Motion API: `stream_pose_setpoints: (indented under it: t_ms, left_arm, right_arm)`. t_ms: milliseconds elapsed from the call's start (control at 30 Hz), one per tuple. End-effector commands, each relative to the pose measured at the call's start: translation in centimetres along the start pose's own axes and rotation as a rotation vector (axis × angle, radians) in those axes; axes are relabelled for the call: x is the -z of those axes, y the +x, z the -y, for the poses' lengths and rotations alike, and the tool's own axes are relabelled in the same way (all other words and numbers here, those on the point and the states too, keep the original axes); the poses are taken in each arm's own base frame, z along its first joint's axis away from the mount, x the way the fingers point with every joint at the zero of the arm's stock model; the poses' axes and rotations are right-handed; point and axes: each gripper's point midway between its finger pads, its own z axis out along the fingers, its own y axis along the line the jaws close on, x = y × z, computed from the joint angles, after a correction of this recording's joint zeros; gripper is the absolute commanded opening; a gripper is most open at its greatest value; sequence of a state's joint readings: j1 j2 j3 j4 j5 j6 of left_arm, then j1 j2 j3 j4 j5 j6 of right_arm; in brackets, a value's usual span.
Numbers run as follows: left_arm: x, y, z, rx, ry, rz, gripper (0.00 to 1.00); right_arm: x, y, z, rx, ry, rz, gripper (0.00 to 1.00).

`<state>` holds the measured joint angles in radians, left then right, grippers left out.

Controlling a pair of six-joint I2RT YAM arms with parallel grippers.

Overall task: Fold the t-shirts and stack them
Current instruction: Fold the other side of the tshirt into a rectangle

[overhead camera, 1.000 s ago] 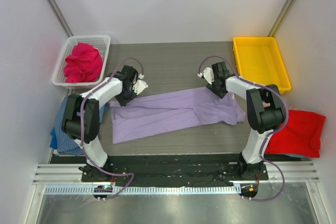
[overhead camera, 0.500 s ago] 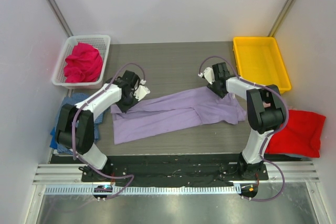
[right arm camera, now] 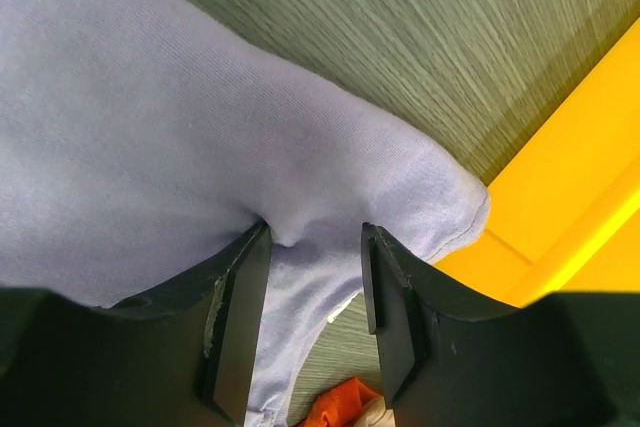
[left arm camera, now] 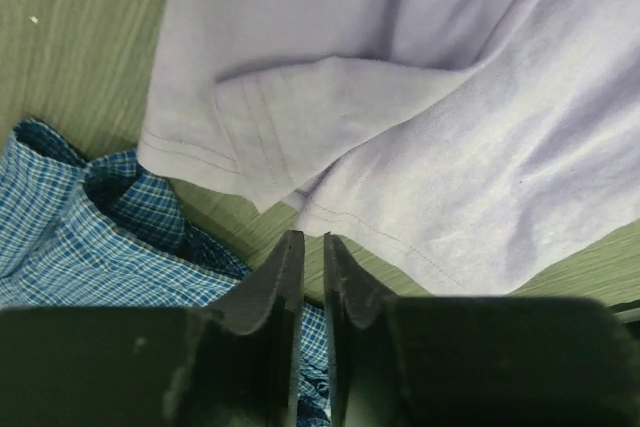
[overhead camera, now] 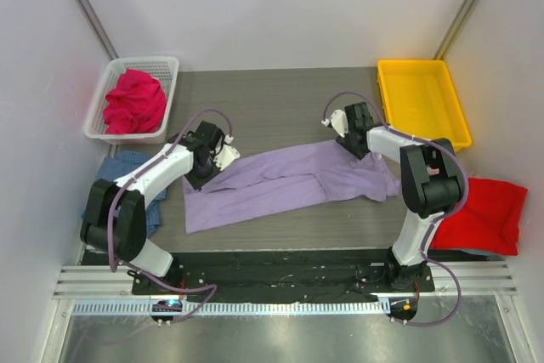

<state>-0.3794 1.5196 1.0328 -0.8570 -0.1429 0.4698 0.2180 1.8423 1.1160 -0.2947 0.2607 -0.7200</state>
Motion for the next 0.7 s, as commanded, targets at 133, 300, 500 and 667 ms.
stream_pose_setpoints:
  t_ms: [133, 300, 500, 667]
  left_arm:
    - [-1.0, -1.0, -0.8, 0.015, -0.033, 0.016, 0.21]
    - [-0.7, -2.6, -1.4, 0.018, -0.037, 0.056, 0.22]
    - [-1.2, -4.5, -1.9, -0.002, -0.015, 0.075, 0.24]
    - [-2.4, -5.1, -2.2, -0.007, 0.019, 0.071, 0.28]
  right_arm:
    - [-0.2, 4.4, -2.7, 0.018, -0.087, -0.109, 0.50]
    - [-0.5, 4.7, -3.1, 0.015, -0.099, -0.116, 0.50]
    - [-0.5, 4.7, -3.5, 0.012, -0.110, -0.114, 0.50]
    - [-0.4, 5.1, -3.6, 0.021, -0.110, -0.118, 0.50]
